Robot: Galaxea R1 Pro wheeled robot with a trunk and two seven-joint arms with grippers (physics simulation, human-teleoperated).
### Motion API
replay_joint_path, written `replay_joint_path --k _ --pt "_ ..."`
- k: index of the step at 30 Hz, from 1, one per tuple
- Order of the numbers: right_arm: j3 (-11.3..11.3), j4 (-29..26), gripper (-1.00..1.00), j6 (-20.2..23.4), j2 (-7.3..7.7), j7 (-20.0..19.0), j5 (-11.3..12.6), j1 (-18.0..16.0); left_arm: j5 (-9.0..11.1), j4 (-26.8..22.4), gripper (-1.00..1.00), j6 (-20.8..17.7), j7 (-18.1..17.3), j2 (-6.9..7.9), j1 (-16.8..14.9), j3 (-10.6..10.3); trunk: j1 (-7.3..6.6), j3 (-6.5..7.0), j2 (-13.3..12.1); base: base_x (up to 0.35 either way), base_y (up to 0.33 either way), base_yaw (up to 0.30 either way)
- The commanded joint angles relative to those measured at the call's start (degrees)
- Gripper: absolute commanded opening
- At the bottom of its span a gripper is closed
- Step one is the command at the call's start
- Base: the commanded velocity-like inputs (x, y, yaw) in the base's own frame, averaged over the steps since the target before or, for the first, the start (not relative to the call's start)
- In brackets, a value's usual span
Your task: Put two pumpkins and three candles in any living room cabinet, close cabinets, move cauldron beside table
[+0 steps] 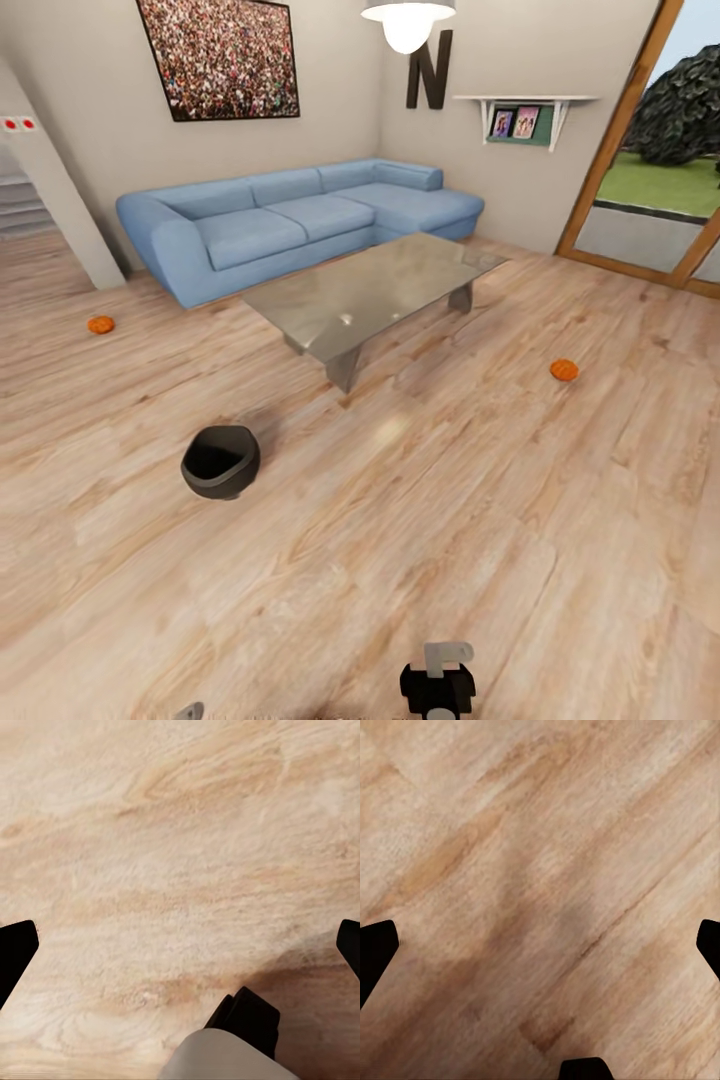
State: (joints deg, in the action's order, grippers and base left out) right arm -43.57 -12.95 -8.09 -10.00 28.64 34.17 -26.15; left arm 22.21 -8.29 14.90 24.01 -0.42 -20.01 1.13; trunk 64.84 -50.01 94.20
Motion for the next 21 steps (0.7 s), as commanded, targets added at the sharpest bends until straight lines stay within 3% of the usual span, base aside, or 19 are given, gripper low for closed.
replay_joint_path --k 1,21 --pt "-0.6 0.0 1.00 -0.4 0.00 0.2 0.6 0.0 0.1 0.0 1.00 0.2 0.1 -0.02 0.0 0.1 -0.01 -0.11 0.0 -0.069 0.060 0.201" --pt "-3.9 0.0 1.00 -0.4 0.00 0.2 0.6 0.0 0.1 0.0 1.00 0.8 0.1 -0.02 0.0 0.1 -0.01 -1.55 0.0 -0.110 0.172 0.201"
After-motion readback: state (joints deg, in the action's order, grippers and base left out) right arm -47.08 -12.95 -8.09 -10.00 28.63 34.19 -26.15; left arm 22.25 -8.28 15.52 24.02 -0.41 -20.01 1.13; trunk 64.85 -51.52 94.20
